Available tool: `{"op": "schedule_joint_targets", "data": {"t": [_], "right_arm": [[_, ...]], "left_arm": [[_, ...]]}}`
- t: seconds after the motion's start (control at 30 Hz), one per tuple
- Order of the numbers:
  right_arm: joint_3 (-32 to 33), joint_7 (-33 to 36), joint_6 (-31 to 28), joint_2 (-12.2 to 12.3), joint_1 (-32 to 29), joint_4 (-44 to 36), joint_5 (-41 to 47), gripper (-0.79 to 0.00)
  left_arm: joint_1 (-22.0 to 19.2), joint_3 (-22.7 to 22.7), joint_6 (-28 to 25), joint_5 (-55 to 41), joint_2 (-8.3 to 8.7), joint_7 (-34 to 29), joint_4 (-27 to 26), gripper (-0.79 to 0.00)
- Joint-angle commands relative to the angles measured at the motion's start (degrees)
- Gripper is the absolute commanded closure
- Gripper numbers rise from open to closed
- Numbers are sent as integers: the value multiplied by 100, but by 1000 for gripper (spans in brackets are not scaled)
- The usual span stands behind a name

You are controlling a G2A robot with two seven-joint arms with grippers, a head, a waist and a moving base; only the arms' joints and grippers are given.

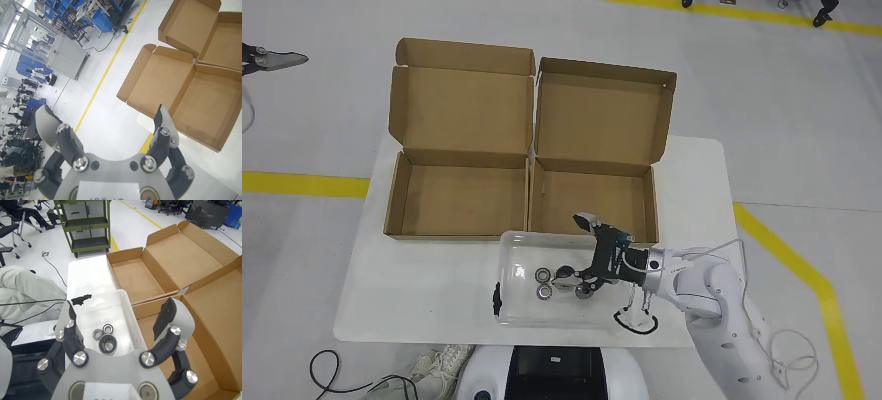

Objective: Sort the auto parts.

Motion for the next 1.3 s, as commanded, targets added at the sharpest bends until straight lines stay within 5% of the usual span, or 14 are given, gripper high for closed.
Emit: {"op": "schedule_joint_targets", "data": {"t": [0.0, 0.2, 0.67, 0.8, 1.27], "right_arm": [[0, 1, 0, 0, 0, 0, 0, -785], [-120, 268, 18, 30, 9, 2, -109, -785], [-747, 2033, 183, 137, 340, 52, -36, -757], [-843, 2235, 198, 169, 381, 166, 100, -699], [-1362, 2773, 648, 200, 755, 762, 229, -748]], "left_arm": [[0, 0, 0, 0, 0, 0, 0, -785], [0, 0, 0, 0, 0, 0, 0, -785], [0, 0, 0, 0, 0, 0, 0, -785], [0, 0, 0, 0, 0, 0, 0, -785], [0, 0, 0, 0, 0, 0, 0, -785]]}}
